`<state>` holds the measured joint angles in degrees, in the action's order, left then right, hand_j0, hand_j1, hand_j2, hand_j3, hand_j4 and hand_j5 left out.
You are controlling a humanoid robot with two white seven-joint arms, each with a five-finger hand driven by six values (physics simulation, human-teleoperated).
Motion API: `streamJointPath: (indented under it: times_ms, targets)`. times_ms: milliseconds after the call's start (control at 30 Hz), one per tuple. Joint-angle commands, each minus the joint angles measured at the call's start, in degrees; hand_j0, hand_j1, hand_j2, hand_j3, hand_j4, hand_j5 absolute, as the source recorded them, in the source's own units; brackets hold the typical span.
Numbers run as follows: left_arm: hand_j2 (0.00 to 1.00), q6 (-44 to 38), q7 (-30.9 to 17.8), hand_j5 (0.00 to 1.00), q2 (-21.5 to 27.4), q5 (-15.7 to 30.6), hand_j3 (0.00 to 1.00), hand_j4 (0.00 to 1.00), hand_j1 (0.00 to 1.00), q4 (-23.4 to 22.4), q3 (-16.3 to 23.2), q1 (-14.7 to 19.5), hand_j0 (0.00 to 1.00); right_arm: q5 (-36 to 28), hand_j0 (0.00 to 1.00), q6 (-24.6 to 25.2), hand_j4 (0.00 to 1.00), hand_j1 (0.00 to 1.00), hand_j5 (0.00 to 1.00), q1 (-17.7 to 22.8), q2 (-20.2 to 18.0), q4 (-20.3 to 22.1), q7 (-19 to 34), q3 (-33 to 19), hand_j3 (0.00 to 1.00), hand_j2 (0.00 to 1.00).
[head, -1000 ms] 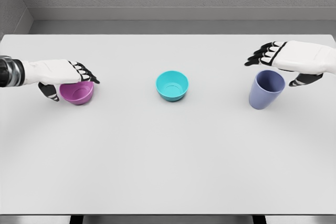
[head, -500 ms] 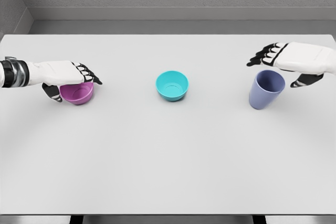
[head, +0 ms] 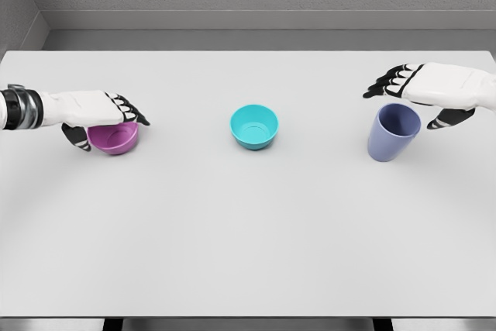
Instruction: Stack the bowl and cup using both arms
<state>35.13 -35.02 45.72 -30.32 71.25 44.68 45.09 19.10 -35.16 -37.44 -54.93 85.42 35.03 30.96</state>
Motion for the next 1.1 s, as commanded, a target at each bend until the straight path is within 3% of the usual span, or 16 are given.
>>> streamJointPath:
  times_ms: [0,967,1067]
  targets:
    - [1.0,-0.13,0.02,1.0,-0.29,-0.09,1.0,1.0,1.0,-0.67,0.05,0.0,1.0,-0.29,1.0,0.16,1.0,1.0,1.0,-0.09,0.35,-0.08,-0.03,-0.02,1.0,1.0]
    - [1.0,-0.13,0.02,1.0,-1.6,-0.79,1.0,1.0,1.0,-2.08,0.14,0.26,1.0,-0.38,1.0,0.16,1.0,1.0,1.0,-0.79,0.79,-1.92,-0.03,1.65,1.0,1.0]
    - [0.92,-0.13,0.02,0.92,-1.96,-1.41,0.92,0.92,0.92,-2.08,0.14,0.26,0.92,-0.38,1.0,0.16,1.0,1.0,1.0,-0.79,0.79,-1.92,-0.03,1.65,1.0,1.0]
